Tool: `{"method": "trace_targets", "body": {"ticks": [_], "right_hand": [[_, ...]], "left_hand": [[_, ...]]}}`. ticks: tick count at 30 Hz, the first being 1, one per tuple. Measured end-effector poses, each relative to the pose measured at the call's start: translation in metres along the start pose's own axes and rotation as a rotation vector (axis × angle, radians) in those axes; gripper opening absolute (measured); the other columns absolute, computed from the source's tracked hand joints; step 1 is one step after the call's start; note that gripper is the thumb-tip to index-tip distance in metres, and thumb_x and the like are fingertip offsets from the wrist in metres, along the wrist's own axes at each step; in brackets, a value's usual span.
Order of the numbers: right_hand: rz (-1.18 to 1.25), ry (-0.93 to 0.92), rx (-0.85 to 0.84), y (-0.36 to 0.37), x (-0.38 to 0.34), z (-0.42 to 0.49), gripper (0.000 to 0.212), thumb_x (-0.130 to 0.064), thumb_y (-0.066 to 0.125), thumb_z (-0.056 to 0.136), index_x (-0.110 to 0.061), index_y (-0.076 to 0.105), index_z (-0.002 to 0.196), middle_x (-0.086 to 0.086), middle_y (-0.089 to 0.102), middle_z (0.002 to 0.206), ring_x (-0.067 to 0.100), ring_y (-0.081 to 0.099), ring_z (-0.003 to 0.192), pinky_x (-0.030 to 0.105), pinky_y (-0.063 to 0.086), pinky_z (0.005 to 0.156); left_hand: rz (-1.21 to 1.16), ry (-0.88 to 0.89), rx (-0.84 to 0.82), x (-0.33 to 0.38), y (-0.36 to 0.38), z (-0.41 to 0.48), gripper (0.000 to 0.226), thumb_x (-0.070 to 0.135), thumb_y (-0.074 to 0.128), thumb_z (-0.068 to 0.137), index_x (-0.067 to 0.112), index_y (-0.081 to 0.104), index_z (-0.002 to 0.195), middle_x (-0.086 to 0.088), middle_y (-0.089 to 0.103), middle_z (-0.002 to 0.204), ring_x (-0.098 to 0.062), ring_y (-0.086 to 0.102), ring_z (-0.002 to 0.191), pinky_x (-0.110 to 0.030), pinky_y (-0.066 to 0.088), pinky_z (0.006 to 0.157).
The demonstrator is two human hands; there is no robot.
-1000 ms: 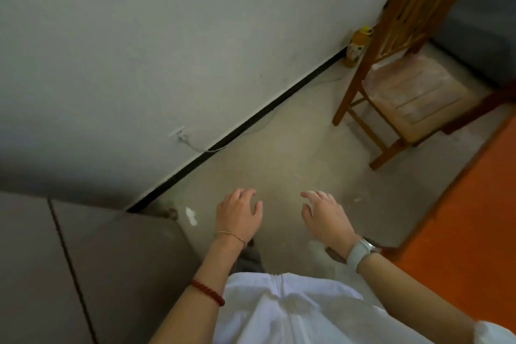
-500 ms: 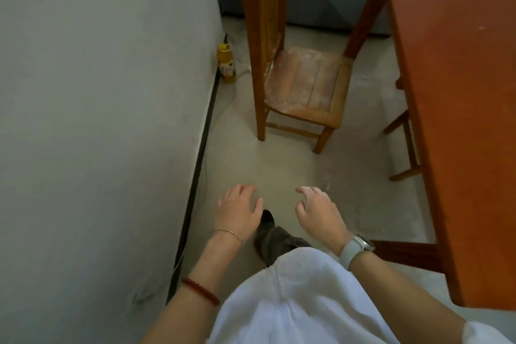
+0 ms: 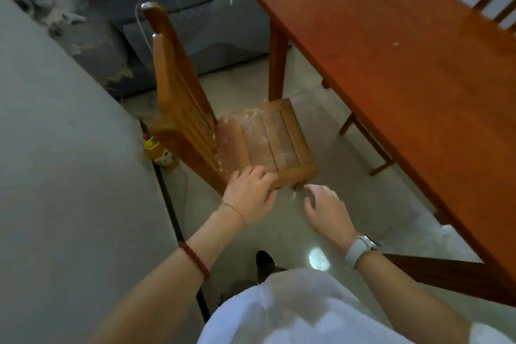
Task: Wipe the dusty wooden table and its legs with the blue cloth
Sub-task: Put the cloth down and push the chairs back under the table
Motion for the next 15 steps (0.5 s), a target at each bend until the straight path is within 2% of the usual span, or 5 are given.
{"method": "trace_targets", "body": {"ticks": [4,9,15], "right_hand": [[0.078,0.137,0.157,-0.026,-0.023,0.028,0.035,-0.019,0.045,0.091,-0.013,0.051,0.125,0.008,0.055,0.126,0.026,0.050,0.115,0.038,0.042,0.096],[0.173,0.318,0.325,-0.043,-0.058,0.051,0.036,-0.022,0.044,0.093,-0.016,0.048,0.128,0.004,0.052,0.130,0.021,0.046,0.120,0.035,0.037,0.099],[0.243,0.516,0.535,-0.049,-0.119,0.069,0.036,-0.025,0.043,0.094,-0.017,0.047,0.129,0.002,0.051,0.131,0.020,0.043,0.123,0.033,0.035,0.102]], "left_hand": [[0.165,0.286,0.028,-0.002,-0.070,0.077,0.036,0.035,0.035,0.094,0.022,0.044,0.126,-0.003,0.046,0.130,-0.023,0.042,0.120,-0.038,0.035,0.097],[0.297,0.675,0.073,0.016,-0.139,0.141,0.038,0.033,0.036,0.094,0.018,0.045,0.127,-0.005,0.050,0.126,-0.024,0.046,0.115,-0.037,0.037,0.092],[0.325,0.965,-0.071,-0.030,-0.175,0.166,0.039,0.033,0.037,0.094,0.020,0.042,0.131,-0.003,0.049,0.128,-0.022,0.045,0.118,-0.036,0.035,0.095]]}}
Point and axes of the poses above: each hand's wrist, its own z-axis towards the middle knuckle, its own y-axis out of the palm, x = y × z, the point moved 3 cm from there along z, towards the middle knuckle
